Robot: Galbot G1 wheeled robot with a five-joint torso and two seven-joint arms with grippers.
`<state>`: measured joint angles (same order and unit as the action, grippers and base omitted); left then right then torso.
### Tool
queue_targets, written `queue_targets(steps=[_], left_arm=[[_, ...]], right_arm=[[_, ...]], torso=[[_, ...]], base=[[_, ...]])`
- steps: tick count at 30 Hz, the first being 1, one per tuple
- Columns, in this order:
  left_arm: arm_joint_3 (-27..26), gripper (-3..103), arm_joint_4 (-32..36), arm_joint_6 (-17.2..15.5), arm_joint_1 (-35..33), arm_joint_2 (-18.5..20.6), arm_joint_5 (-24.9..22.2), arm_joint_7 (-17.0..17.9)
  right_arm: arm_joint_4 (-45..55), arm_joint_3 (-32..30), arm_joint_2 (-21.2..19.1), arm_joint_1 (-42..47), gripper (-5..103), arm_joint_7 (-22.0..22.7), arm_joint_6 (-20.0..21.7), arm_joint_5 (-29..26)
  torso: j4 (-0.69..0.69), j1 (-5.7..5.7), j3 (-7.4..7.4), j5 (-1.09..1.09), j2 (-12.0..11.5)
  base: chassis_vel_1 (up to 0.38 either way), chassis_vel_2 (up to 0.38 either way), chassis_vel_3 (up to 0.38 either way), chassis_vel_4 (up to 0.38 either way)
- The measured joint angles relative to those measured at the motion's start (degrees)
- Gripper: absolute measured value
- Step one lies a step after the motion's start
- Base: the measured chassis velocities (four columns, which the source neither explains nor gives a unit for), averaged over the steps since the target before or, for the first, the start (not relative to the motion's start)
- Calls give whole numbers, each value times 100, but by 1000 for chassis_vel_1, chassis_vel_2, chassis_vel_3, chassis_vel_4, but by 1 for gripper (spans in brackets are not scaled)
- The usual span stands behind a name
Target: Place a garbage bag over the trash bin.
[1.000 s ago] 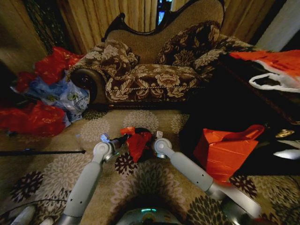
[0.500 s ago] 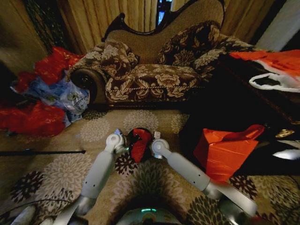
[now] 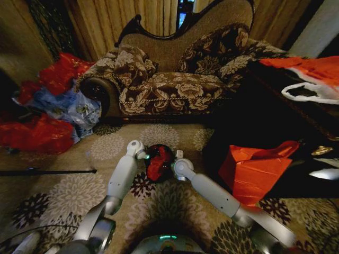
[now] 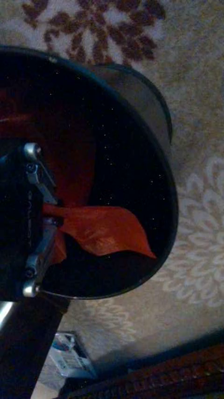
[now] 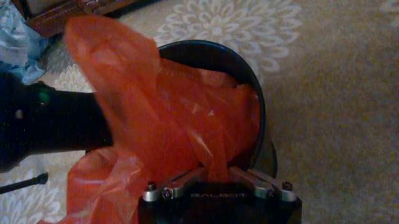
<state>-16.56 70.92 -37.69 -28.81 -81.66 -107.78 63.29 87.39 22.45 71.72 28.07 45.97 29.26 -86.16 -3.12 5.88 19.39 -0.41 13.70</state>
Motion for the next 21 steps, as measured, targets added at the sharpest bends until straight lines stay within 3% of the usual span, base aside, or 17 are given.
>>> queue_targets(steps=[1, 5, 9, 12, 15, 18, 21], left_arm=[[0, -3, 0, 0, 0, 0, 0, 0], [19, 17, 542, -2, -214, 132, 71, -22], [-14, 27, 991, 1, -407, 298, -29, 32], [-130, 44, 1724, 73, -715, 604, -479, 415], [-186, 50, 1904, 115, -771, 662, -739, 645], [-239, 67, 2164, 194, -851, 751, -985, 918], [-254, 72, 2265, 232, -883, 782, -1021, 979]], right_arm=[[0, 0, 0, 0, 0, 0, 0, 0], [79, -17, -12, -2, 0, 1, -9, 0], [134, -22, -20, 0, 0, 7, -15, -2], [173, -24, -57, 9, 0, 15, -28, -5], [173, -23, -64, 13, 0, 15, -29, -2], [192, -12, -65, 14, 0, 32, -40, 1], [202, -12, -64, 14, 0, 36, -48, 1]], torso=[[0, 0, 0, 0, 0], [-1, 0, 0, 0, 0], [0, 0, 0, -1, 0], [1, -1, -1, -1, 0], [1, -1, -1, -1, 0], [0, -1, -1, -1, 0], [0, -1, -1, -1, 0]], base=[[0, 0, 0, 0], [0, 0, 0, 0], [0, 0, 0, 0], [0, 0, 0, 0], [0, 0, 0, 0], [0, 0, 0, 0], [0, 0, 0, 0]])
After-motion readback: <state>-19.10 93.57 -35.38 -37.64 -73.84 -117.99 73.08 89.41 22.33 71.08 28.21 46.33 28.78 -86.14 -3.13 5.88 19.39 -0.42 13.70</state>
